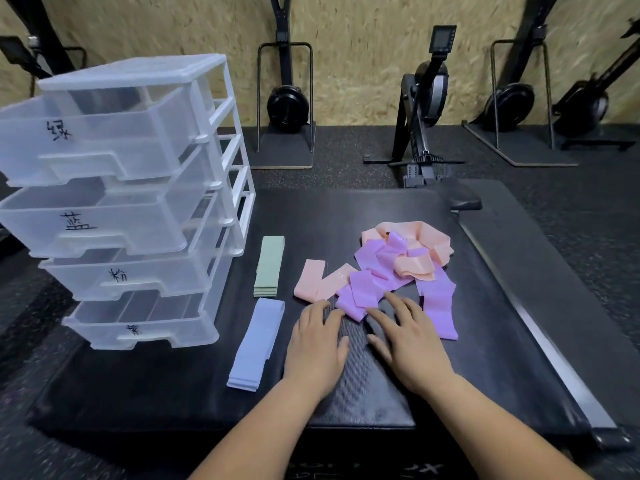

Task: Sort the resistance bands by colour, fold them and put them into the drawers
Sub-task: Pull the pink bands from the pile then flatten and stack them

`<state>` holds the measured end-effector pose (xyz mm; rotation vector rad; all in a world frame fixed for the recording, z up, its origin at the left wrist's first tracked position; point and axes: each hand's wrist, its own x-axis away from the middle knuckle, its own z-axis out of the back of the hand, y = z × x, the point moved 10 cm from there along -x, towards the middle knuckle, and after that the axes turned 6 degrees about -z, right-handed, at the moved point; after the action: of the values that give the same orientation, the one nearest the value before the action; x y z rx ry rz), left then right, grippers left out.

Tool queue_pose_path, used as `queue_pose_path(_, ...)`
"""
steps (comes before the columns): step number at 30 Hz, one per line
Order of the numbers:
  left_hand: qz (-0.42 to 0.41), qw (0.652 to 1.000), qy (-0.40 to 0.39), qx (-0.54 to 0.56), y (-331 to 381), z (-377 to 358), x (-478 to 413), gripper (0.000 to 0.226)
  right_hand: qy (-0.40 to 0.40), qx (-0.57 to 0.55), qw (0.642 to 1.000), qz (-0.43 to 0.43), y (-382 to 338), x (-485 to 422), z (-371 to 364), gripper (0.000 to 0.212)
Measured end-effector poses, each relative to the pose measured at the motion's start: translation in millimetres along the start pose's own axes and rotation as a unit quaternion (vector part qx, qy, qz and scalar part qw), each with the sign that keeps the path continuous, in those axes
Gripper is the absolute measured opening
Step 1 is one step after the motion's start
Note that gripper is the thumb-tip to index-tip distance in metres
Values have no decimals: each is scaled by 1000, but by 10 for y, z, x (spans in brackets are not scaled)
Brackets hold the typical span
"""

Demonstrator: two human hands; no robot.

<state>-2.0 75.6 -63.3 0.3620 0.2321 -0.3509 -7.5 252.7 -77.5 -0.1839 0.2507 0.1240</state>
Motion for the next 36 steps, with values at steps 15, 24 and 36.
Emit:
queue_pose_path(15, 92, 993, 6, -78, -347, -186, -445, 32, 68, -11, 995, -79, 53, 29, 85, 56)
queue_pose_path(24, 85, 993, -52, -59, -458, 99, -672, 21, 104, -115, 986, -61, 82, 71, 163, 23)
queue_pose_path(36, 146, 945, 76, 281, -157, 285, 216, 15, 40, -159, 986, 27, -414, 342, 211, 51)
